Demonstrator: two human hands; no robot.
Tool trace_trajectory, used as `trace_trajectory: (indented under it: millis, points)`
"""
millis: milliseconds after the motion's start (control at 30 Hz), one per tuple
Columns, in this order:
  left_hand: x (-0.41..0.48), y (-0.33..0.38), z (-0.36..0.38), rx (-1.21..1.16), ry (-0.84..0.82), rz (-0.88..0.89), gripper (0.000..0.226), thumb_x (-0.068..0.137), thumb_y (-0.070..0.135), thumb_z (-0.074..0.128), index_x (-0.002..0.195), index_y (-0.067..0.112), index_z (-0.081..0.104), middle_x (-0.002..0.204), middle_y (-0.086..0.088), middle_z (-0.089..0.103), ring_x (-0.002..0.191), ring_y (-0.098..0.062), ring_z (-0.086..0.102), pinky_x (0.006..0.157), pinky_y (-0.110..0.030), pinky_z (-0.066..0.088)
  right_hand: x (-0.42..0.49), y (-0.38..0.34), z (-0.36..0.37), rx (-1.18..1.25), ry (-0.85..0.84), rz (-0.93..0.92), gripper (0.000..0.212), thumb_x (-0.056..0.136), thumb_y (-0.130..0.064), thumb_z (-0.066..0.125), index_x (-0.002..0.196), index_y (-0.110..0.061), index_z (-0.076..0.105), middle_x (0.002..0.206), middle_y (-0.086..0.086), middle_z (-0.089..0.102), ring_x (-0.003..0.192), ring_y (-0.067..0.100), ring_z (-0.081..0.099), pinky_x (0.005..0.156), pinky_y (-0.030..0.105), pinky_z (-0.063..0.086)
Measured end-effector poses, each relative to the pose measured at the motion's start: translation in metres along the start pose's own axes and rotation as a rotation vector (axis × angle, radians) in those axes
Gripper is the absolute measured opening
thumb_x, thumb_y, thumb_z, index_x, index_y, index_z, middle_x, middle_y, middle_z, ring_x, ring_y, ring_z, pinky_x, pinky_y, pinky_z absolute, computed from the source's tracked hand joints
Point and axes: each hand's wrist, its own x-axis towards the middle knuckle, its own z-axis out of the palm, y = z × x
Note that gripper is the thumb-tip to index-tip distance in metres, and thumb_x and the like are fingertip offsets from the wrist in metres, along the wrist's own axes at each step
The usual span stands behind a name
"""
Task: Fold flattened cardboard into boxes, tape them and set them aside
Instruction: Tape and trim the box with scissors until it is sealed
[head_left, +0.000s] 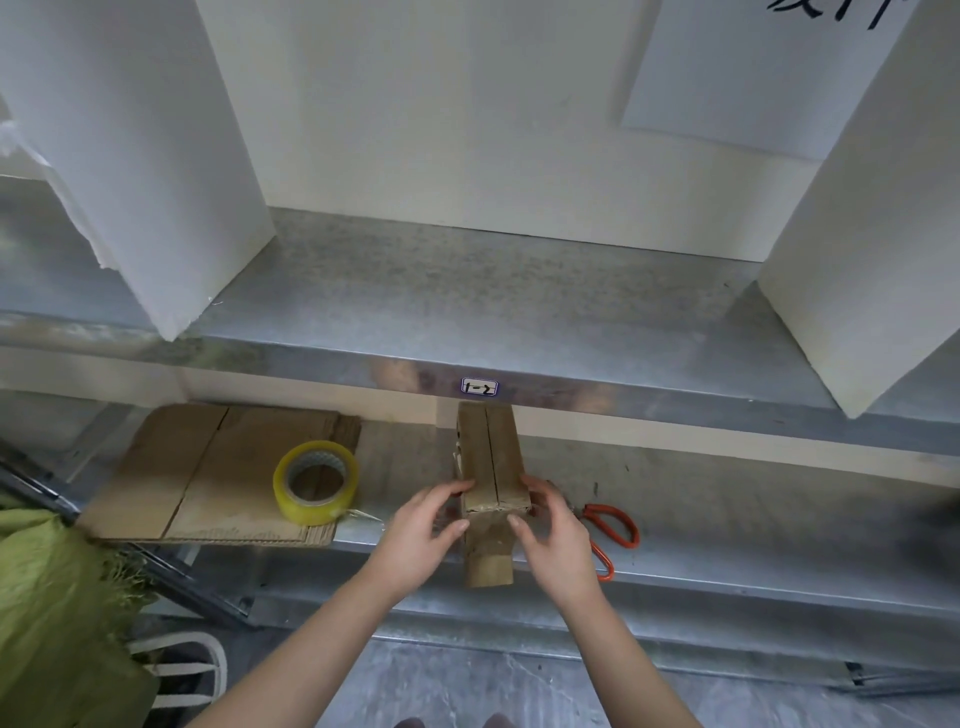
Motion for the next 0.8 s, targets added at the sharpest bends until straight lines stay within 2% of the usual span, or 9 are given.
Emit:
trace_trajectory:
  millis: [67, 133, 200, 267, 367, 467, 633, 733, 800]
  points:
    - [0.0, -0.002, -0.007, 0.149, -0.02, 0.037, 0.049, 0.093, 0.039, 0.056, 0.137, 0.046, 0.036, 0.135, 0.019, 0.04, 0.124, 0.001, 0.039, 0.107, -0.026, 0.036, -0.003, -0.002, -0.005, -0.088, 0.029, -0.046, 0.049, 0.085, -0.04, 0.066, 0.13, -0.037, 0.047, 0.128, -0.017, 0.056, 0.121, 0.005, 0.051, 0.101, 0.027, 0.042]
    - [-0.003, -0.009, -0.021, 0.362, 0.014, 0.117, 0.051, 0.094, 0.047, 0.049, 0.142, 0.036, 0.035, 0.139, 0.017, 0.04, 0.13, -0.004, 0.035, 0.11, -0.03, 0.033, -0.01, -0.009, -0.01, -0.223, 0.084, -0.134, 0.046, 0.087, -0.048, 0.055, 0.13, -0.032, 0.05, 0.13, -0.014, 0.054, 0.127, 0.009, 0.043, 0.104, 0.026, 0.035]
    - [-0.009, -0.022, -0.038, 0.579, 0.06, 0.221, 0.049, 0.094, 0.051, 0.041, 0.138, 0.031, 0.043, 0.14, 0.01, 0.047, 0.133, -0.013, 0.039, 0.109, -0.035, 0.035, -0.017, -0.024, -0.01, -0.315, 0.105, -0.258, 0.041, 0.09, -0.046, 0.05, 0.127, -0.03, 0.055, 0.13, -0.011, 0.054, 0.132, 0.013, 0.039, 0.107, 0.029, 0.032]
    - [-0.015, -0.035, -0.057, 0.749, 0.084, 0.277, 0.049, 0.09, 0.052, 0.038, 0.13, 0.028, 0.054, 0.132, 0.007, 0.057, 0.127, -0.017, 0.048, 0.105, -0.036, 0.039, -0.021, -0.043, 0.0, -0.349, 0.062, -0.372, 0.04, 0.091, -0.041, 0.051, 0.128, -0.029, 0.055, 0.132, -0.008, 0.054, 0.132, 0.016, 0.039, 0.11, 0.033, 0.032]
    - [-0.025, -0.058, -0.085, 0.902, 0.043, 0.238, 0.051, 0.086, 0.052, 0.04, 0.123, 0.025, 0.061, 0.122, 0.004, 0.063, 0.118, -0.019, 0.057, 0.104, -0.035, 0.041, -0.022, -0.07, 0.03, -0.37, -0.048, -0.501, 0.042, 0.09, -0.034, 0.055, 0.132, -0.028, 0.053, 0.135, -0.007, 0.052, 0.134, 0.014, 0.037, 0.112, 0.028, 0.028]
    - [-0.029, -0.083, -0.111, 0.927, -0.006, 0.173, 0.053, 0.083, 0.05, 0.044, 0.124, 0.022, 0.06, 0.124, 0.001, 0.063, 0.119, -0.022, 0.057, 0.106, -0.034, 0.03, -0.014, -0.086, 0.071, -0.397, -0.136, -0.554, 0.044, 0.088, -0.03, 0.055, 0.132, -0.028, 0.051, 0.134, -0.006, 0.053, 0.132, 0.015, 0.039, 0.112, 0.026, 0.03]
    - [-0.023, -0.113, -0.142, 0.954, -0.124, 0.067, 0.057, 0.082, 0.054, 0.041, 0.128, 0.025, 0.057, 0.126, 0.001, 0.062, 0.119, -0.02, 0.057, 0.105, -0.036, 0.04, 0.011, -0.08, 0.143, -0.51, -0.22, -0.327, 0.046, 0.091, -0.028, 0.051, 0.136, -0.026, 0.048, 0.138, -0.001, 0.053, 0.133, 0.023, 0.042, 0.108, 0.039, 0.038]
    - [-0.017, -0.126, -0.146, 0.869, -0.259, 0.054, 0.062, 0.089, 0.058, 0.039, 0.141, 0.025, 0.042, 0.143, 0.0, 0.047, 0.137, -0.022, 0.037, 0.115, -0.039, 0.022, 0.026, -0.065, 0.17, -0.632, -0.332, -0.072, 0.049, 0.099, -0.025, 0.044, 0.147, -0.024, 0.034, 0.152, 0.002, 0.035, 0.144, 0.023, 0.026, 0.113, 0.039, 0.029]
    - [-0.014, -0.133, -0.144, 0.842, -0.283, 0.074, 0.06, 0.092, 0.054, 0.046, 0.144, 0.026, 0.037, 0.145, 0.001, 0.044, 0.14, -0.022, 0.032, 0.116, -0.038, 0.019, 0.035, -0.056, 0.178, -0.659, -0.415, 0.028, 0.049, 0.101, -0.026, 0.041, 0.149, -0.025, 0.029, 0.157, 0.0, 0.026, 0.146, 0.022, 0.019, 0.115, 0.04, 0.026]
